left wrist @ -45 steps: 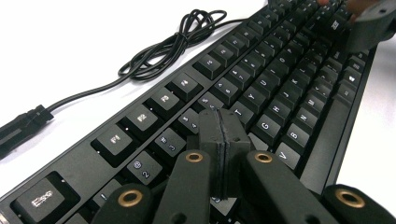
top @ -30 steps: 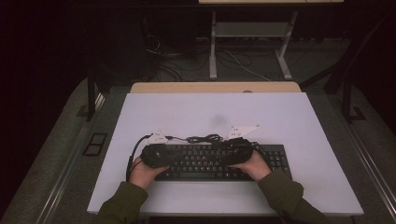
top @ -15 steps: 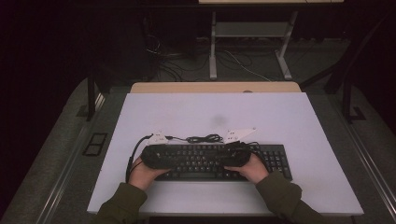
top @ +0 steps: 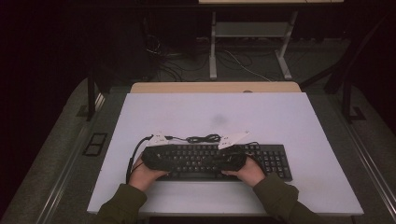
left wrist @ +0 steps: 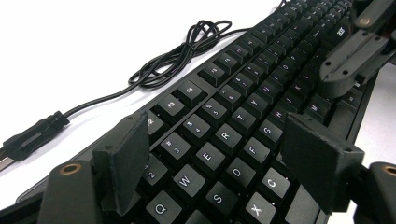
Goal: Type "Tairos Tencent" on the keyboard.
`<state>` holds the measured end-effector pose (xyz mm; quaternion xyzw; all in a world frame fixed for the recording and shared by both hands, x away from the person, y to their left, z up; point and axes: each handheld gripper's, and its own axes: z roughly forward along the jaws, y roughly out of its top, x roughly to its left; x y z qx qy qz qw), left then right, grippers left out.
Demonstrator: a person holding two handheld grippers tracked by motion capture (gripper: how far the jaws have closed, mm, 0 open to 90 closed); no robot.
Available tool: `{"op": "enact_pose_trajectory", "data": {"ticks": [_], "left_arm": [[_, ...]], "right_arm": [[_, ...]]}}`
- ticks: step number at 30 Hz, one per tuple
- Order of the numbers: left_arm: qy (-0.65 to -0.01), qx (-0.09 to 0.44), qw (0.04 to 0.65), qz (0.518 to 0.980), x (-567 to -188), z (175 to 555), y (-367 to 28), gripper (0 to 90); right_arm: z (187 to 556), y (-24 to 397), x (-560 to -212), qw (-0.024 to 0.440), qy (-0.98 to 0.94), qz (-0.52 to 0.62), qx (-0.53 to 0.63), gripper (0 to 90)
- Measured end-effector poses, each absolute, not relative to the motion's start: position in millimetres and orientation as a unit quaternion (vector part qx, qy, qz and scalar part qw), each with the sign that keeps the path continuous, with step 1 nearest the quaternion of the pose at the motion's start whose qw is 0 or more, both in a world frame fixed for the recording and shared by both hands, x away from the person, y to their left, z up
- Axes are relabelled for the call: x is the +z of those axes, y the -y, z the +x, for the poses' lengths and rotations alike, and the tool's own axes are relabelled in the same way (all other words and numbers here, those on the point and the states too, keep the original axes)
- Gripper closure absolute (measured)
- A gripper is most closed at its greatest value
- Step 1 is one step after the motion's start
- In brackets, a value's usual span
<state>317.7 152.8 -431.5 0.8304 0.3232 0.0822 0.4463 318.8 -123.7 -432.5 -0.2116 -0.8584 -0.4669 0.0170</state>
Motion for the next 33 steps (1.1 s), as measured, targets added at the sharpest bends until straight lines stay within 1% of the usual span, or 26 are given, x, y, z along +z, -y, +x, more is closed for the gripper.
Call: {"op": "enact_pose_trajectory", "data": {"ticks": [19, 25, 32, 33], "left_arm": [[-0.33, 0.08, 0.454, 0.824, -431, 318, -153, 16.3], [-0.334, 0.084, 0.455, 0.821, -431, 318, -154, 12.1], [-0.339, 0.088, 0.453, 0.82, -430, 319, -155, 2.1], [-0.339, 0.088, 0.453, 0.82, -430, 319, -156, 1.7]], "right_arm": [[316, 111, -441, 0.012, 0.875, -0.207, -0.437, 89.5], [316, 110, -442, 0.012, 0.877, -0.207, -0.434, 89.4], [316, 110, -444, 0.012, 0.878, -0.208, -0.43, 89.5], [316, 110, -443, 0.012, 0.878, -0.208, -0.43, 89.5]]}}
